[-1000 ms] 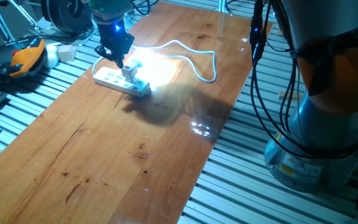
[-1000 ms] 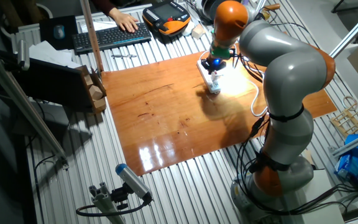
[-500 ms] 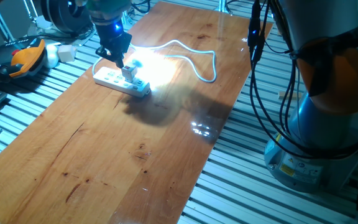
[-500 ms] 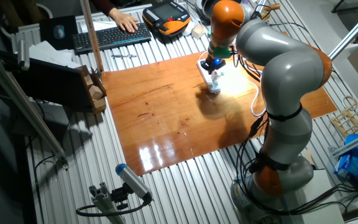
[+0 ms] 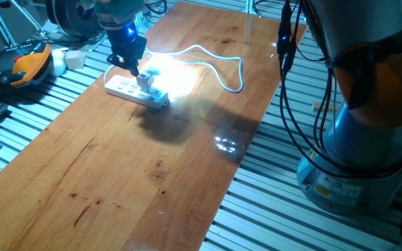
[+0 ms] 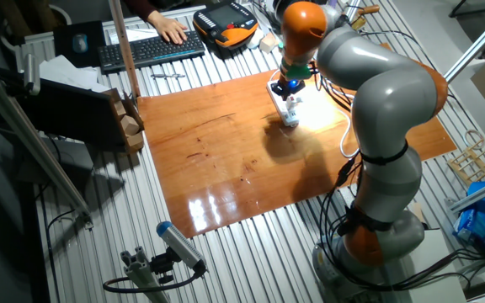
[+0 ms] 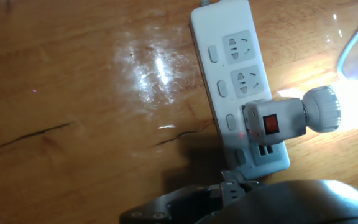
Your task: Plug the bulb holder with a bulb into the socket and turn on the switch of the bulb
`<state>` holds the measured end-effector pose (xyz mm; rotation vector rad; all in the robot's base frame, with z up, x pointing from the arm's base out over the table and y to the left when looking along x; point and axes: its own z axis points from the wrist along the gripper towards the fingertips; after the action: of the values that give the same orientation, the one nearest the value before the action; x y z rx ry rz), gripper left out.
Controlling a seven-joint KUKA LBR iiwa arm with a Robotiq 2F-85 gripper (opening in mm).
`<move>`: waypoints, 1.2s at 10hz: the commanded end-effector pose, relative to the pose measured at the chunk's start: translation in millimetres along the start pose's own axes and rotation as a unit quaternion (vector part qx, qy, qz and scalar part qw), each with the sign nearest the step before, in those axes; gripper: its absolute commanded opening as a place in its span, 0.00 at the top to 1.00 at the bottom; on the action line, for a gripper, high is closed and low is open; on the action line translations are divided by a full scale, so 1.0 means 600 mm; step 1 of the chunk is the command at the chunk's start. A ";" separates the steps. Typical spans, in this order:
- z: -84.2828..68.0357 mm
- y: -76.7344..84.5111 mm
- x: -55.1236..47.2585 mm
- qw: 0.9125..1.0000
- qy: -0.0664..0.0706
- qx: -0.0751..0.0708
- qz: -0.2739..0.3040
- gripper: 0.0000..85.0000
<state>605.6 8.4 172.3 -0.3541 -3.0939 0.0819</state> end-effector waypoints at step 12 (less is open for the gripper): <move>-0.053 -0.072 0.023 0.999 -0.018 -0.008 -0.043 1.00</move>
<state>583.5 -28.8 206.6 -0.2233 -3.1426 0.0632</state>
